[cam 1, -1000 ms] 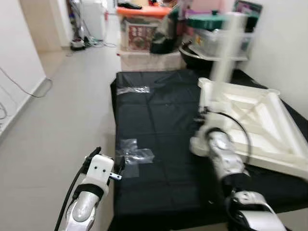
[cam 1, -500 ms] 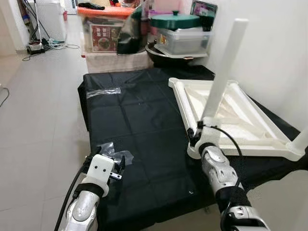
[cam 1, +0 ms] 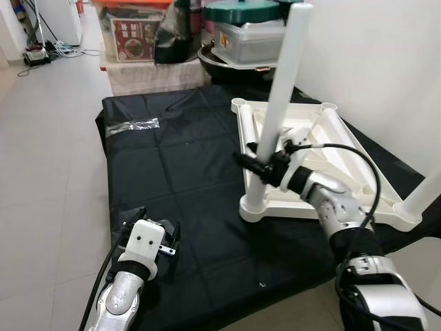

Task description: Building children table

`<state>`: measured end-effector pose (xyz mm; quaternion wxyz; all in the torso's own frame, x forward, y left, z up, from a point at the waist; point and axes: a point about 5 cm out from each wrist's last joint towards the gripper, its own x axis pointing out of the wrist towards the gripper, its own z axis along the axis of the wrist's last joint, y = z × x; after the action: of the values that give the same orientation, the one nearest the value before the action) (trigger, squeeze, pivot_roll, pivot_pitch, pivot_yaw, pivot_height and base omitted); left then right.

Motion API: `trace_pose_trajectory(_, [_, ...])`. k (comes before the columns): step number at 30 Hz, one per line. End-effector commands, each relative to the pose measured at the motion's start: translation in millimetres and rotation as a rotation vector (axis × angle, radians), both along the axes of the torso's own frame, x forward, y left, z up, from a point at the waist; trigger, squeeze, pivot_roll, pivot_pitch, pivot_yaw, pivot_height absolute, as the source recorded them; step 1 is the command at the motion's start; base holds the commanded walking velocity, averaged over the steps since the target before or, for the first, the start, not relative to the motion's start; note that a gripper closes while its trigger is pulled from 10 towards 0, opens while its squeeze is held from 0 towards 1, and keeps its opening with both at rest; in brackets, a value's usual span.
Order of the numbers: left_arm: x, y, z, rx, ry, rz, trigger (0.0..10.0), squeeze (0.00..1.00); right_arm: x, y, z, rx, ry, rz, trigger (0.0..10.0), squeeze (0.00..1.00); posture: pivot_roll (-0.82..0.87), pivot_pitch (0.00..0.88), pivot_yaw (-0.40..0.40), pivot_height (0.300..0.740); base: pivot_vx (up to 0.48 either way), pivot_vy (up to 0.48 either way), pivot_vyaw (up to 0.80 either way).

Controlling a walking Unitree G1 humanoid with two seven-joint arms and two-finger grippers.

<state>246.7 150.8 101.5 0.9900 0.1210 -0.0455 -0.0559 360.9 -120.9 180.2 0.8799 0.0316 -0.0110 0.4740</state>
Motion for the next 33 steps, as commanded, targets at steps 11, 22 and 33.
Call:
trace_pose_trajectory(11, [-1.6,-2.4,-3.2,0.006,0.008,-0.001,10.0,0.00,7.5,-6.8,-55.7,-0.174,0.169,-0.450,0.0,0.00,0.03,0.000,-0.085,0.740,0.000,0.000,0.00])
trace_pose_trajectory(22, [-2.5,0.1,-4.2,0.013,0.011,0.003,10.0,0.00,-20.4,-83.8,-99.5,-0.349,0.462,-1.301,0.0,0.00,0.03,0.000,-0.076,0.740,0.000,0.000,0.00])
trace_pose_trajectory(33, [-1.4,1.5,-5.0,0.020,0.012,0.002,10.0,0.00,-12.1,-50.2,-80.0,-0.216,0.375,-1.239,10.0,1.00,0.03,0.000,-0.072,0.740,0.000,0.000,0.00])
